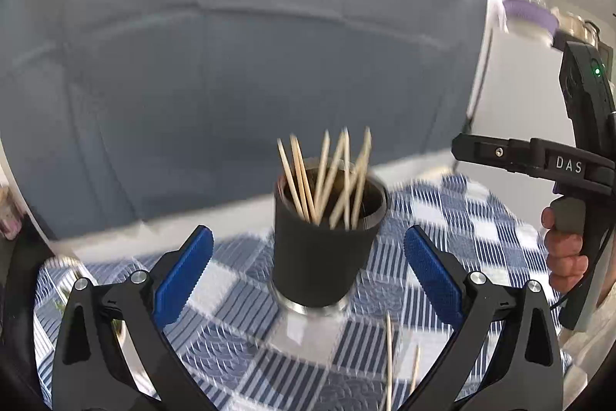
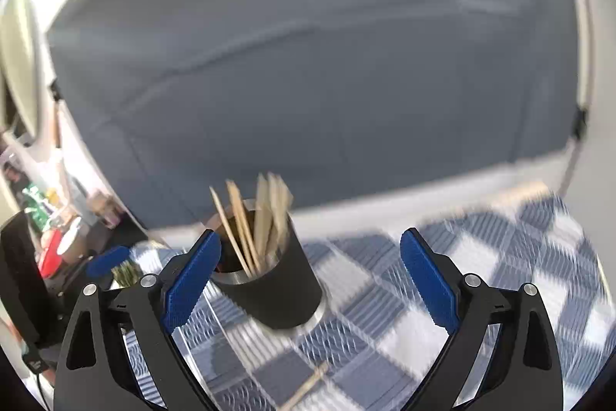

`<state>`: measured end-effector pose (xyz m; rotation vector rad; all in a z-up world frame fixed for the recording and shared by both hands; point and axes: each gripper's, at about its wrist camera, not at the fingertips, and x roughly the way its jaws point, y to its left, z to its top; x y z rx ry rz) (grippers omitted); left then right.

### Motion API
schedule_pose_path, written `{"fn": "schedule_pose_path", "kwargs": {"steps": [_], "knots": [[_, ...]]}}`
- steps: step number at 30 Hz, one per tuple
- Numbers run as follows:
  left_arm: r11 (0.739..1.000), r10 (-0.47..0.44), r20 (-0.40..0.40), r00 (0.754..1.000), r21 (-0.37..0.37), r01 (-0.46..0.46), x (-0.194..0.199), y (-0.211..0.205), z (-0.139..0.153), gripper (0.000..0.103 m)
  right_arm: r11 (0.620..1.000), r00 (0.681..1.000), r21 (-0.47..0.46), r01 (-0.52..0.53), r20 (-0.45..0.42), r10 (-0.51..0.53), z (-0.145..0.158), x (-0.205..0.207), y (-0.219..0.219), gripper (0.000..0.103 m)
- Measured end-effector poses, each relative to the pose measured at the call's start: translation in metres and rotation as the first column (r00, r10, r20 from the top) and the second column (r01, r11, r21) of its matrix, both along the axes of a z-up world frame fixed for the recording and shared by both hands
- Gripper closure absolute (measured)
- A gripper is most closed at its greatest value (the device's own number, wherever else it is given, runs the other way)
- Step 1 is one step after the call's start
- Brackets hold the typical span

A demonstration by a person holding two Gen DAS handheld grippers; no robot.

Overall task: Organize utensils
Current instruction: 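Drop both sticks into the black cup by opening both tools, then lower both tools to the last sticks and grasp one stick each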

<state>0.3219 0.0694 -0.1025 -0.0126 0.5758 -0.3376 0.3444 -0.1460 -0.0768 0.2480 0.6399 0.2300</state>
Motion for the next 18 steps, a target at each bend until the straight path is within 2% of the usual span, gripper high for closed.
{"fn": "schedule_pose_path", "kwargs": {"steps": [3, 7, 9, 13, 18], "knots": [[0.999, -0.032, -0.070, 0.997, 0.020, 0.033, -0.001, -0.002, -0.019, 0.006, 0.998, 0.994, 0.010, 0.068, -0.092, -0.067, -0.031, -0.017, -0.014, 0.013], [0.994, -0.088, -0.160, 0.983, 0.047, 0.097, -0.005, -0.008, -0.052, 0.006, 0.990, 0.975, -0.002, 0.139, -0.173, -0.137, -0.063, -0.034, -0.026, 0.013], [0.992, -0.114, -0.208, 0.971, 0.029, 0.123, -0.006, -0.011, -0.067, 0.006, 0.987, 0.966, 0.000, 0.160, -0.206, -0.157, -0.074, -0.038, -0.029, 0.013], [0.983, -0.153, -0.286, 0.946, 0.057, 0.176, -0.010, -0.023, -0.096, 0.006, 0.973, 0.945, -0.042, 0.226, -0.234, -0.230, -0.091, -0.056, -0.037, 0.013], [0.968, -0.207, -0.347, 0.915, 0.061, 0.242, -0.015, -0.036, -0.120, 0.006, 0.966, 0.931, -0.101, 0.238, -0.258, -0.256, -0.107, -0.070, -0.031, 0.013]]}}
